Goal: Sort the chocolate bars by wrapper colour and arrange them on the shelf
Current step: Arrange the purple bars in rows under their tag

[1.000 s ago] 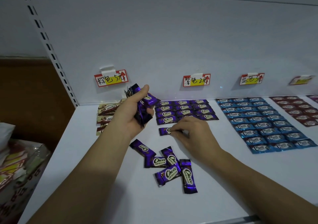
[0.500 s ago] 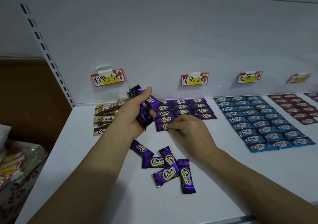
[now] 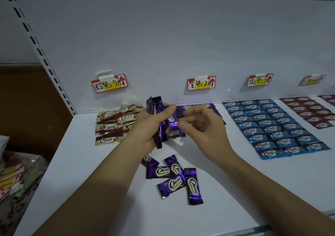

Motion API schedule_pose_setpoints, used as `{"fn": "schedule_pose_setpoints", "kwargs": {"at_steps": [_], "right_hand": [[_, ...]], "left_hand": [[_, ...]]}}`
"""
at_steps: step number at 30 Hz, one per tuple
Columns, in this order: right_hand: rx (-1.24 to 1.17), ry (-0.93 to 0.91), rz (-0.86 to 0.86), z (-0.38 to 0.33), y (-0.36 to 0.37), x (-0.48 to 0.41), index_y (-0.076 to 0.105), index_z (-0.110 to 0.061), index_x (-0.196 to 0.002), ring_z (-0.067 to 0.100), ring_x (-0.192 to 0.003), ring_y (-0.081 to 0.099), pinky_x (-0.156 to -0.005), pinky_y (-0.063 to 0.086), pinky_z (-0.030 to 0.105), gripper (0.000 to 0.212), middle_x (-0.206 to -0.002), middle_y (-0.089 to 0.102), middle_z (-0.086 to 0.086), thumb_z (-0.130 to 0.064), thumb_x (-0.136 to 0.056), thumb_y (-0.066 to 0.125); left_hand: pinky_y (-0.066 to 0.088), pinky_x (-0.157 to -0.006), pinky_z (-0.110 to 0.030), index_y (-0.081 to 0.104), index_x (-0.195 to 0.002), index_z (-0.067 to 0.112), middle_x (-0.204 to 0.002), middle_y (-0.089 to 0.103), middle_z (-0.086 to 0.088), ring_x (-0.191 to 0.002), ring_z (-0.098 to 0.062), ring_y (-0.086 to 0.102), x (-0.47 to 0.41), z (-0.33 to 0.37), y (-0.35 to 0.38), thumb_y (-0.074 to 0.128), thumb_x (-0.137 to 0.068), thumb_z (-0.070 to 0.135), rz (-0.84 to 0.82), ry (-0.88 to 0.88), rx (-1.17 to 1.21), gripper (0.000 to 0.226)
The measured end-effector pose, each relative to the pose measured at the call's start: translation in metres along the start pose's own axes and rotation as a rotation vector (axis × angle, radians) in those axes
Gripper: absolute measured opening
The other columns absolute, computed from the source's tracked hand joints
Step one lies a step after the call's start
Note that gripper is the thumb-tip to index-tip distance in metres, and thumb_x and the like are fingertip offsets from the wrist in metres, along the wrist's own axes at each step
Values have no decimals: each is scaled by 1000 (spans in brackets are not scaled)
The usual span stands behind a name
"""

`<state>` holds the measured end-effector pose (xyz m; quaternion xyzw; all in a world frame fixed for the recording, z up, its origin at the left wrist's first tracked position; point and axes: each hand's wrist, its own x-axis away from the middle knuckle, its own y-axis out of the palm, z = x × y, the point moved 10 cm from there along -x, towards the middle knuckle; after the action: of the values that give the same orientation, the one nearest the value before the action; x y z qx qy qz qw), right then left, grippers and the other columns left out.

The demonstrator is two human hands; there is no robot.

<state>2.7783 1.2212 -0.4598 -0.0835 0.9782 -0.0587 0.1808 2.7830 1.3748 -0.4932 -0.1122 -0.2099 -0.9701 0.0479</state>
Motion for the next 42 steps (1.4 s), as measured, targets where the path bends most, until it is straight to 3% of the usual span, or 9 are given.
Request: {"fn": "schedule_pose_setpoints", "kwargs": {"at_steps": [7,10,13,18,21,24,29,34,42], "right_hand": [[-93,-6,-17,1,-14,-9,67,-15,-107,18,-79,69,-72,57,29,35,-88,74,4,6,-81,77],[148,-136,16,-7,-25,-8,73,-19,-97,9,-85,68,-74,56,25,29,-90,73,-9,5,-81,77],[467,-433,52,-32,-27,2,76,-9,-94,9,-99,67,-85,55,25,19,-100,74,-1,4,-81,75],[596,-571,61,-46,-29,6,75,-6,-94,16,-111,64,-97,49,23,10,-106,74,3,-2,-85,75],[676,-552,31,-45,-31,1,75,-12,-95,15,-101,62,-89,47,20,13,-101,73,-2,-5,-84,77],[809,-490,-20,-30,-35,-1,77,-17,-99,8,-94,56,-82,41,14,16,-97,73,-5,-12,-85,79],[900,-380,21,4,-44,7,81,-16,-94,19,-87,64,-77,54,32,15,-93,72,0,-7,-82,78],[935,-251,-26,21,-34,15,80,-22,-96,10,-89,59,-73,53,31,16,-93,67,-10,-20,-87,68],[961,-214,-27,27,-34,8,80,-22,-98,15,-91,61,-76,52,33,17,-94,69,-7,-13,-89,69]], "left_hand": [[43,-39,-24,65,-110,1,-81,67,-9,-56,-14,57,-4,-3,6,81,-79,33,-47,-17,-52,47],[40,-39,-23,66,-105,5,-85,64,-9,-56,-14,55,-6,7,-8,78,-86,29,4,11,-120,33],[39,-42,-24,68,-100,8,-81,65,-7,-57,-16,54,-5,19,-16,74,-90,20,23,66,-262,17],[41,-54,-36,69,-90,17,-70,64,-13,-58,-25,52,-2,31,-20,74,-90,26,15,201,-585,11],[43,-46,-31,65,-81,16,-58,64,-9,-47,-21,54,2,35,-7,71,-92,25,-45,328,-852,16],[45,-53,-27,65,-78,23,-60,66,6,-51,-9,60,5,36,7,72,-91,26,-91,462,-1056,16],[35,-53,-30,44,-61,33,-54,51,10,-53,-7,49,6,27,22,74,-88,29,-98,659,-1356,40],[44,-62,-32,42,-65,33,-69,50,13,-67,-10,50,1,13,27,74,-87,32,-125,661,-1515,38],[40,-64,-31,50,-75,30,-83,52,11,-83,-20,59,-1,5,30,68,-86,32,-140,675,-1626,22]]}}
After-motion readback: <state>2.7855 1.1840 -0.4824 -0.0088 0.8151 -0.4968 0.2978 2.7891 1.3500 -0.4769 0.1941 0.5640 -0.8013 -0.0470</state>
